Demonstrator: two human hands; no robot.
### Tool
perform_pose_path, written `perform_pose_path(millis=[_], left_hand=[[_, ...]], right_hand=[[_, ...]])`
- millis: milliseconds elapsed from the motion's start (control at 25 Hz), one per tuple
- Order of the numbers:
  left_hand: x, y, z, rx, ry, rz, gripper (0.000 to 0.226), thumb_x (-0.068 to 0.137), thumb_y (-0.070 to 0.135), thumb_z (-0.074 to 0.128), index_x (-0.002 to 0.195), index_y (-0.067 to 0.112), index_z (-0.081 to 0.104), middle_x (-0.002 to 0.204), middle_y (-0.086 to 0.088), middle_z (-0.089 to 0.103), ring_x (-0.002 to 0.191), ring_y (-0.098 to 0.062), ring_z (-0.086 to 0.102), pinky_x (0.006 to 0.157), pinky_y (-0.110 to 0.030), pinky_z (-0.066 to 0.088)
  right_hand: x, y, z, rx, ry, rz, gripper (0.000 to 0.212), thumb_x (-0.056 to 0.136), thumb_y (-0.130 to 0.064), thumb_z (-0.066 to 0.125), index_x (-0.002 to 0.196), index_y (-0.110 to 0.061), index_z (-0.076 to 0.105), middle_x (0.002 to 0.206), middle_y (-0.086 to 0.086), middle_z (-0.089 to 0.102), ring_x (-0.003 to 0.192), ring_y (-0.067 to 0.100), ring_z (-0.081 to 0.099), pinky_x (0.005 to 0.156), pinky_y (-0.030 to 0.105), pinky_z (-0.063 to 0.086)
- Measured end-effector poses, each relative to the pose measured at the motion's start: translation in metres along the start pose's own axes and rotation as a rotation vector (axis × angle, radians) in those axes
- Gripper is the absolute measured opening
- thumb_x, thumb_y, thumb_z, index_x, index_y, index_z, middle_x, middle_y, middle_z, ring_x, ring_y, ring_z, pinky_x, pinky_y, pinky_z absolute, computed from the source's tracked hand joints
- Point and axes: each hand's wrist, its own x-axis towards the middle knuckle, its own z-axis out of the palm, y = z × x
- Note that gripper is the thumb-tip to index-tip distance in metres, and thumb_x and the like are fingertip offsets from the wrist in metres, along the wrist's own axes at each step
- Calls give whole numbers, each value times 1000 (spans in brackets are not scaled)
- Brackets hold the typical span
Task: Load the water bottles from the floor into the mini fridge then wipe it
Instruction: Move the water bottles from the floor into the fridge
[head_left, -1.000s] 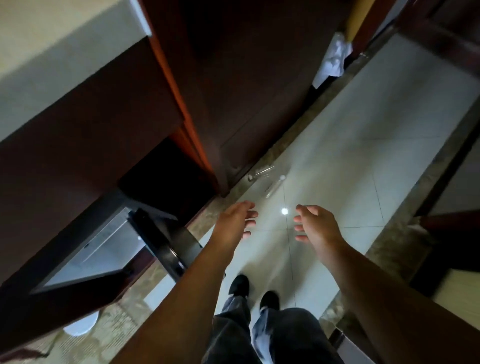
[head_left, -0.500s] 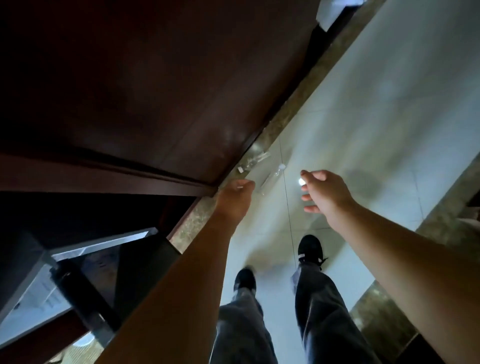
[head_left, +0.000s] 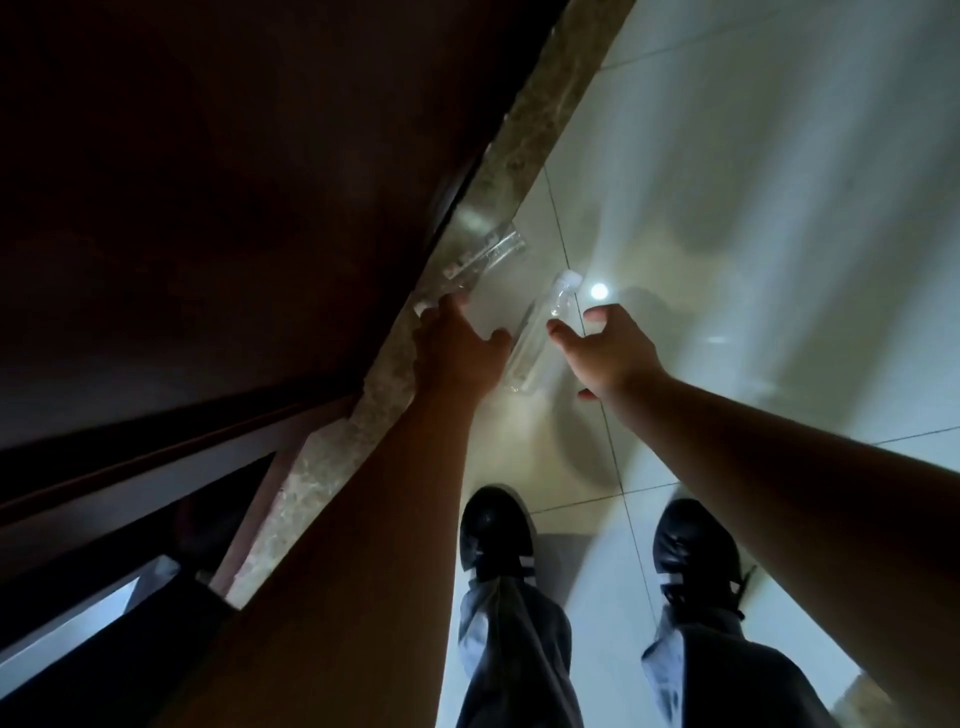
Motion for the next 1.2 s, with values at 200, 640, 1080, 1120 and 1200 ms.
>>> perform_pose_path(millis=[200,640,1080,1120,1200], left_hand=[[72,-26,35,221,58,91,83,85,36,72,156,23,31,166,-8,22,149,-38,24,114,-55,35],[51,-45,65,68,36,-22,72,83,27,75,146,22,39,136,-15,51,117,-36,60,85,-46,57],[-222,87,-124,-355,62,-223,67,87,38,74,137,14,36,130,-16,63,104,-31,64,76,-30,45],[-253,101,-142,-415,65,-250,62,87,40,74,132,15,39,126,-14,65,96,-26,61,74,-29,44],[-315,122,-181,-502,99,-247,56,85,45,74,127,19,45,120,-9,67,90,-22,55,74,-29,43]], right_hand=[[79,16,39,-62,33,2,90,78,-64,70,148,-16,40,143,12,54,122,32,62,96,47,57],[76,23,54,-79,13,17,79,77,-43,78,141,-20,39,127,8,60,112,28,63,95,39,56],[-192,-73,-131,-113,69,-316,64,77,-25,77,134,-19,50,124,1,60,115,21,61,90,25,46],[-226,-82,-150,-120,72,-358,64,77,-23,78,135,-20,50,127,1,60,118,20,60,90,24,44],[-294,-99,-182,-200,62,-503,65,79,-19,78,138,-18,50,133,2,59,125,18,56,93,19,38]])
